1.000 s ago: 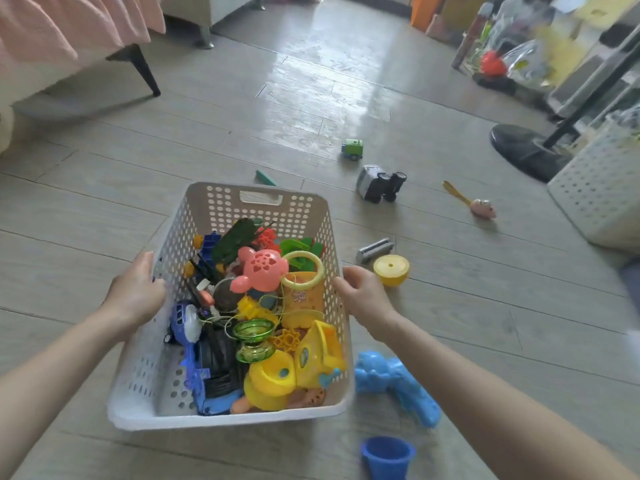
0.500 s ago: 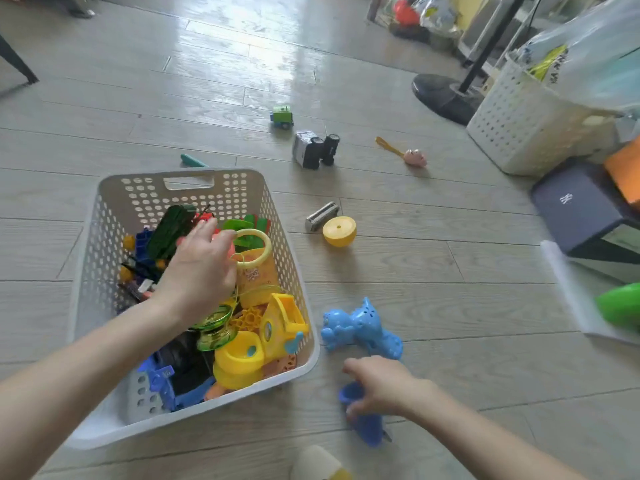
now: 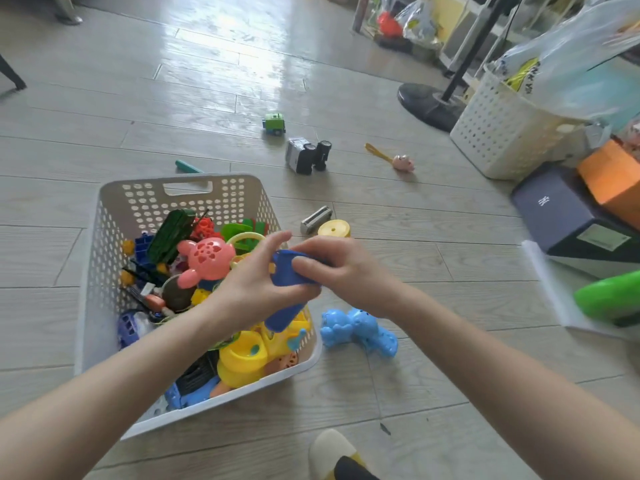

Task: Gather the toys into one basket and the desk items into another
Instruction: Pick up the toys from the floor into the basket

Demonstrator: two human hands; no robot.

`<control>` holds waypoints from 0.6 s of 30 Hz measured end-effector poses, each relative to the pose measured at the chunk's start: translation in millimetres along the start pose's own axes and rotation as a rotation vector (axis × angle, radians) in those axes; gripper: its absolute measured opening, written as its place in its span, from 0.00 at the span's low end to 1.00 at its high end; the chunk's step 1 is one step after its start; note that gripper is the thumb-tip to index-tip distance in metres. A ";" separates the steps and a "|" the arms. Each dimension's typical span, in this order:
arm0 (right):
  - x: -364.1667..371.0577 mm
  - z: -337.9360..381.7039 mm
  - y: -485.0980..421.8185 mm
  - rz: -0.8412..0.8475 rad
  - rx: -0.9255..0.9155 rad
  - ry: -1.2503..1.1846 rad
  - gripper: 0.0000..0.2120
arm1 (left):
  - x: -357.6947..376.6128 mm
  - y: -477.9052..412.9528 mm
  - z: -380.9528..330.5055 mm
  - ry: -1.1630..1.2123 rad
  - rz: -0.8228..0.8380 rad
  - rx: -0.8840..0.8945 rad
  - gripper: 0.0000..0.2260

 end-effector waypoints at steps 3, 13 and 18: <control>-5.9 -20.4 -7.8 -0.105 0.027 -0.144 0.07 | -31.2 4.2 11.5 -0.282 -0.111 -0.054 0.28; 20.5 -220.3 17.7 0.305 0.636 0.855 0.36 | -68.0 20.6 73.6 -0.627 -0.133 -0.249 0.41; -1.1 -211.9 9.1 0.128 0.630 0.782 0.27 | -69.2 10.6 73.6 -0.680 -0.141 -0.210 0.44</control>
Point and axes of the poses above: each hand's wrist, its own y-axis away from the middle knuckle, its own x-axis out of the palm, z = x × y, the point moved 9 cm from there along -y, towards the middle knuckle, and after that the axes turned 10 degrees about z, right-handed, at the moved point
